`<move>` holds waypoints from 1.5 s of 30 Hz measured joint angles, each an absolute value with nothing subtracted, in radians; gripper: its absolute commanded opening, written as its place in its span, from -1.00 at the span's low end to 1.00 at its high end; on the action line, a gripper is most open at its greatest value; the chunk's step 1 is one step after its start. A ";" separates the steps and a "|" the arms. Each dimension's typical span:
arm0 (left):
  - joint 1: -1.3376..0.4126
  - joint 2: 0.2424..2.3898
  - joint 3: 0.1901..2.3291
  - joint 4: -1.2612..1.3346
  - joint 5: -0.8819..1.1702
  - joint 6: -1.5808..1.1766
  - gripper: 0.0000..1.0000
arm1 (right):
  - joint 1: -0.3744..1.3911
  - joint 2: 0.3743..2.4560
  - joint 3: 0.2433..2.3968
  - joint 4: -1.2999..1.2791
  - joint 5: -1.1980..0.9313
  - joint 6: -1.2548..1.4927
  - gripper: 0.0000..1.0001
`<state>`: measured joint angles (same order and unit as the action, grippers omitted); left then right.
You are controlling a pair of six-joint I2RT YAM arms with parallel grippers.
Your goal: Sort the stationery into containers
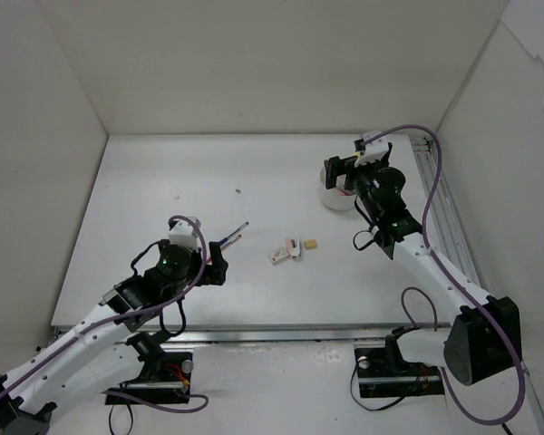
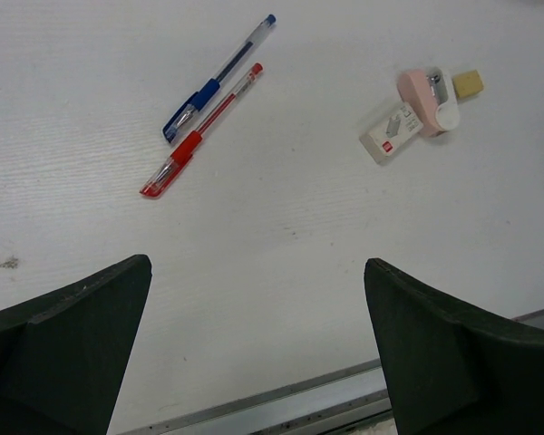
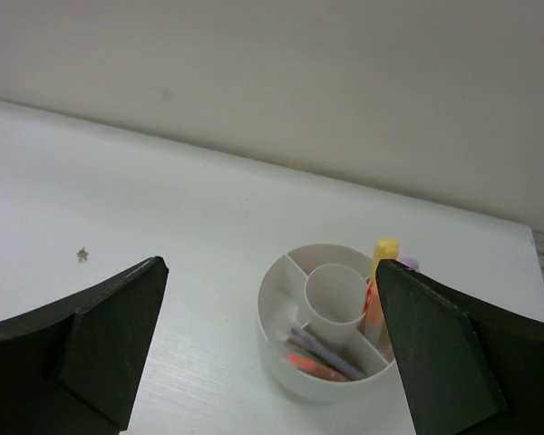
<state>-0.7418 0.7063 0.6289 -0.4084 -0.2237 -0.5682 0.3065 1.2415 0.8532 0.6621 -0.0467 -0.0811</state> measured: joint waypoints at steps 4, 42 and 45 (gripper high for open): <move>-0.675 0.818 0.662 -0.434 -0.203 -0.591 1.00 | 0.342 1.240 0.900 0.443 -0.019 -0.076 0.96; -0.646 1.611 0.898 -0.293 -0.094 -0.405 -0.53 | 0.440 1.061 0.841 0.070 -0.033 -0.019 0.96; -0.701 1.612 0.898 -0.295 -0.099 -0.427 -0.71 | 0.440 1.043 0.841 0.070 -0.033 -0.008 0.96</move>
<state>-0.7010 1.6123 0.8978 -0.2947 -0.0986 -0.4274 0.4404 1.0428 0.8410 0.0704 -0.0330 -0.0078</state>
